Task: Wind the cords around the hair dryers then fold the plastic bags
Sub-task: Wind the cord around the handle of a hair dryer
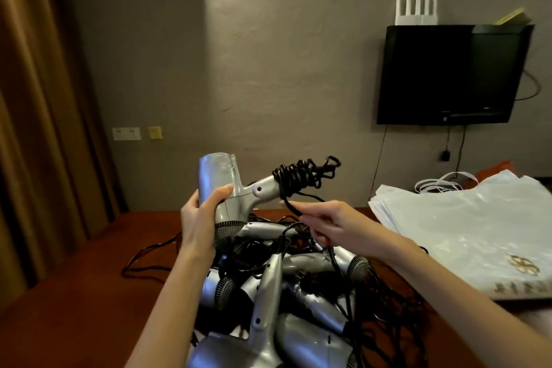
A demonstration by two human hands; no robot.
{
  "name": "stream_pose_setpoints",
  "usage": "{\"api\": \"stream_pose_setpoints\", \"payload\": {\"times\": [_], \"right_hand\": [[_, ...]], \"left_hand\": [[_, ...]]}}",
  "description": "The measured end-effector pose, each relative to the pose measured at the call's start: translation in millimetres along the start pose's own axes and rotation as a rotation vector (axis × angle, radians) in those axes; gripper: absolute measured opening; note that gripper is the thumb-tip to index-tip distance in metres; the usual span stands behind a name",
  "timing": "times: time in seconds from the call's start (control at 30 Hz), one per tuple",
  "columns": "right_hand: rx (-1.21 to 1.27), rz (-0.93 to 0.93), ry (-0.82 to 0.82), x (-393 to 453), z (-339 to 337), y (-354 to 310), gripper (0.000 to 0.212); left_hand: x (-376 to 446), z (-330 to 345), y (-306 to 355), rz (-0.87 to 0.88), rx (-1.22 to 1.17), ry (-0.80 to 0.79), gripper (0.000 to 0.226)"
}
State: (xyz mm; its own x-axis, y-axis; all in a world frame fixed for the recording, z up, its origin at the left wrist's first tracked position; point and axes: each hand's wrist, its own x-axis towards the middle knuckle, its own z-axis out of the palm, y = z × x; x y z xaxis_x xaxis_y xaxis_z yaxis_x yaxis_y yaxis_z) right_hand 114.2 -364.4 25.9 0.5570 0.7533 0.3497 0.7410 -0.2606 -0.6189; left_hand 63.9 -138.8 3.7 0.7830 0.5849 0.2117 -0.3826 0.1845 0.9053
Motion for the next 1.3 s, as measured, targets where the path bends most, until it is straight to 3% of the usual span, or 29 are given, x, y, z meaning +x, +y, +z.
{"api": "stream_pose_setpoints", "payload": {"times": [0.1,0.13,0.2,0.27,0.33,0.4,0.5,0.63,0.77,0.9,0.97,1.0,1.1,1.17,1.3], "right_hand": [[0.080,0.027,-0.018,6.0,8.6,3.3,0.037],[0.121,0.033,-0.030,9.7,9.1,3.8,0.038],[0.181,0.098,-0.053,14.8,6.2,3.4,0.030],[0.086,0.175,-0.062,14.6,-2.0,20.9,0.046],[-0.021,0.329,-0.033,12.0,-15.5,49.3,0.047],[0.031,0.463,-0.088,12.5,-28.6,70.5,0.043],[0.052,0.382,-0.323,23.8,-43.0,24.7,0.011],[-0.077,0.339,-0.361,37.9,-55.8,-18.0,0.022],[-0.323,0.288,-0.269,36.5,-39.2,-39.8,0.033],[-0.386,0.172,-0.013,23.3,-1.3,-28.2,0.034],[-0.233,0.114,0.095,15.1,21.1,-22.3,0.032],[-0.038,0.114,0.111,11.5,30.7,-18.6,0.033],[0.486,0.143,0.055,4.2,44.2,-2.2,0.035],[0.598,0.167,-0.029,2.5,41.3,7.2,0.040],[0.549,0.265,-0.138,6.6,27.6,15.3,0.048]], "left_hand": [[-1.9,-1.2,-4.4,-0.111,-0.061,-0.105,0.077],[-3.6,0.0,-5.0,-0.142,-0.068,-0.158,0.077],[-6.8,2.4,-3.4,-0.180,-0.073,-0.273,0.056],[-6.3,1.1,3.5,-0.208,-0.058,-0.380,0.035],[-3.0,-2.6,11.2,-0.253,-0.004,-0.461,0.036],[-2.4,-4.9,18.8,-0.285,0.096,-0.520,0.052],[-1.3,-4.6,20.0,-0.203,0.250,-0.516,0.062],[-6.3,2.2,16.5,-0.091,0.395,-0.482,0.059],[-6.1,4.2,9.3,-0.044,0.400,-0.355,0.059],[-2.5,-1.2,5.6,-0.020,0.329,-0.229,0.057],[0.2,-2.9,4.7,-0.039,0.281,-0.177,0.049],[2.1,-3.8,3.5,-0.052,0.247,-0.152,0.050],[6.3,-6.3,3.1,-0.133,0.109,-0.118,0.074],[6.5,-9.1,4.3,-0.208,0.058,-0.164,0.083],[4.1,-10.1,5.2,-0.296,-0.002,-0.325,0.054]]}}
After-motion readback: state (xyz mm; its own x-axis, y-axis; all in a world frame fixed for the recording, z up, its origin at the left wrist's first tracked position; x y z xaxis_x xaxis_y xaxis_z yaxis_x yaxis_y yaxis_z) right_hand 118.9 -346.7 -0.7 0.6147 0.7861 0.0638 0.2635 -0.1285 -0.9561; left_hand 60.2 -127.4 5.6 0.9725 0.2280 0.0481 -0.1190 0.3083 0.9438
